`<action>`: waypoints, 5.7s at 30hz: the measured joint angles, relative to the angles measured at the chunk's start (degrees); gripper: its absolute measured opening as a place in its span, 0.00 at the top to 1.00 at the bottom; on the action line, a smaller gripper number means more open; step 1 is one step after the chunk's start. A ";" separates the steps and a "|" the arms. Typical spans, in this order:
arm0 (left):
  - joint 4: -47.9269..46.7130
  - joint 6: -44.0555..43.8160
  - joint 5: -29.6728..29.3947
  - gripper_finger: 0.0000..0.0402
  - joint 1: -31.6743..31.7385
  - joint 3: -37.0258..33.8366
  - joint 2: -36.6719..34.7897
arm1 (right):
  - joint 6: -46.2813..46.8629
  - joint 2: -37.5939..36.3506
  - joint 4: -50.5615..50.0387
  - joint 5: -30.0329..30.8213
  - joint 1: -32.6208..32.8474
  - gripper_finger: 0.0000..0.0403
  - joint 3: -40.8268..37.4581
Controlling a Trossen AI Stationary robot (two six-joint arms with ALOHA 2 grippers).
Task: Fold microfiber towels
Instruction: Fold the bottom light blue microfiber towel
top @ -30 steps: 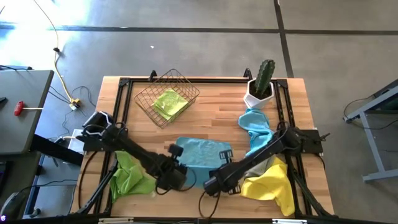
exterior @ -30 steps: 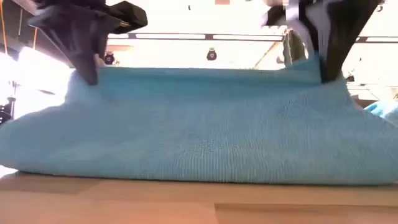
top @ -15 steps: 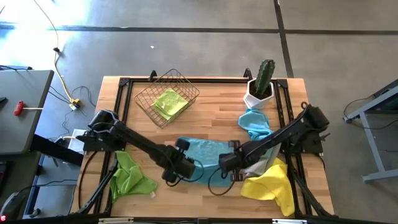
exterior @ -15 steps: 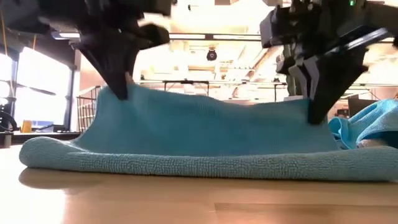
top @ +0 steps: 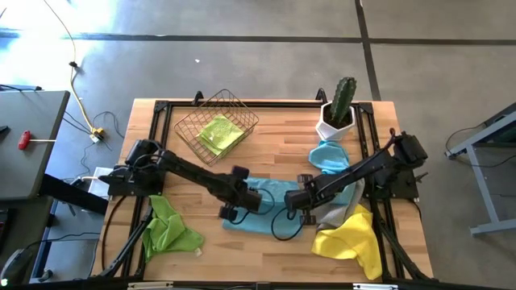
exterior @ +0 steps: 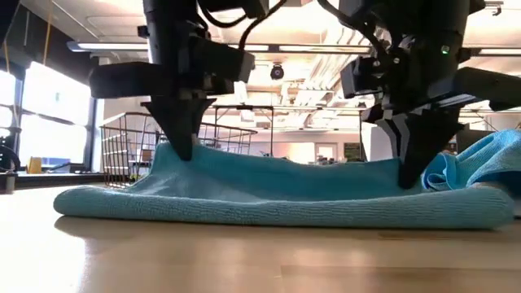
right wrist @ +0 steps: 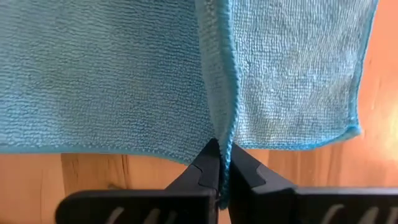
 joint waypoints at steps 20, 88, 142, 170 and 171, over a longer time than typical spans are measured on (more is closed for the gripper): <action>-5.96 -0.30 -8.55 1.00 2.28 0.00 0.00 | -5.83 0.02 -6.08 3.50 -6.82 1.00 3.47; 29.81 -3.78 8.10 0.77 -4.69 -21.57 -4.26 | 22.70 0.79 -0.41 11.84 3.44 0.67 6.04; 52.62 -32.09 5.67 0.89 -8.46 -50.81 -26.80 | 50.02 -5.99 40.16 7.96 4.25 0.67 -21.10; 63.77 -43.15 -0.88 0.89 -14.67 -50.62 -19.68 | 57.49 -4.61 44.40 8.59 -0.02 0.46 -21.59; 65.13 -43.14 -1.06 0.89 -14.66 -50.62 -19.14 | 57.47 -3.81 45.55 8.43 0.06 0.46 -21.59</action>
